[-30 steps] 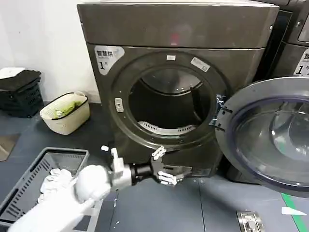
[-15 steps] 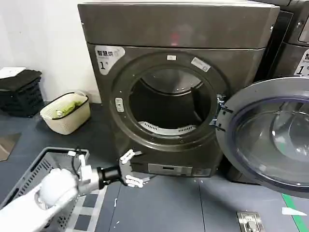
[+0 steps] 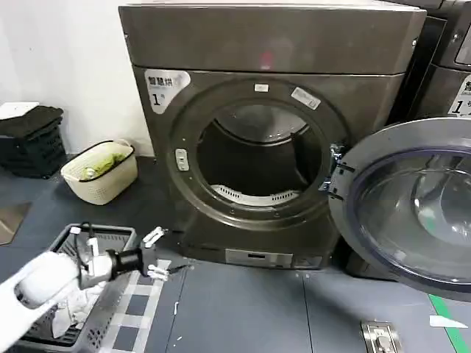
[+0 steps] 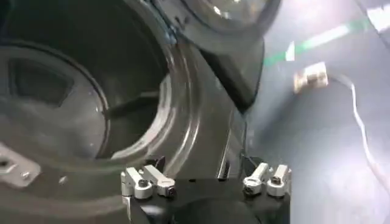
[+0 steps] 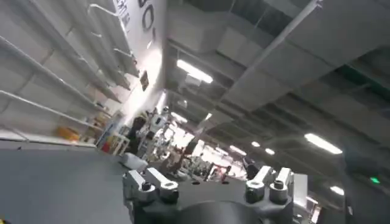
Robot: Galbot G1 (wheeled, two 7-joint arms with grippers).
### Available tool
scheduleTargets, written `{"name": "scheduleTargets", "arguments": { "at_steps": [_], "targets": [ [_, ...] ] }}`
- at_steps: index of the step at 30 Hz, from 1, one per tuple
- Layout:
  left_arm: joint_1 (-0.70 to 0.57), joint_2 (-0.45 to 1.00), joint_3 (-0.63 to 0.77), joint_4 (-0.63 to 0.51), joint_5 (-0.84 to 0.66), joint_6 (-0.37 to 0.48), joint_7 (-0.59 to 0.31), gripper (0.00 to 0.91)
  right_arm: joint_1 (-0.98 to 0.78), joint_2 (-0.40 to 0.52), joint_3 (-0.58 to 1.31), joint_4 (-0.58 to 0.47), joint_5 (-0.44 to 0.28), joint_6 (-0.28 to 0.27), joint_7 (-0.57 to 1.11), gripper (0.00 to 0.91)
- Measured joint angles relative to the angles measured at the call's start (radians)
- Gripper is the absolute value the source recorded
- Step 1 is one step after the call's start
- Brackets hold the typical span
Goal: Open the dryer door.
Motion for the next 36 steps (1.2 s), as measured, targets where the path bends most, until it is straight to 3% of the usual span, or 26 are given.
{"name": "scheduleTargets", "arguments": {
  "at_steps": [10, 23, 28, 36],
  "targets": [
    [-0.051, 0.092, 0.008, 0.148, 0.267, -0.230, 0.043, 0.907, 0.017, -0.010, -0.022, -0.035, -0.018, 0.022, -0.004, 0.907],
    [-0.198, 0.065, 0.050, 0.282, 0.656, -0.364, 0.109, 0.907, 0.024, -0.001, -0.034, -0.038, -0.030, 0.029, -0.008, 0.907],
    [-0.324, 0.021, 0.133, 0.338, 0.759, -0.469, 0.164, 0.907, 0.021, 0.008, -0.036, -0.036, -0.035, 0.038, -0.010, 0.907],
    [-0.632, -0.081, 0.372, 0.458, 0.865, -0.638, 0.234, 0.907, 0.016, 0.020, -0.034, -0.031, -0.037, 0.048, -0.013, 0.907]
  ]
}}
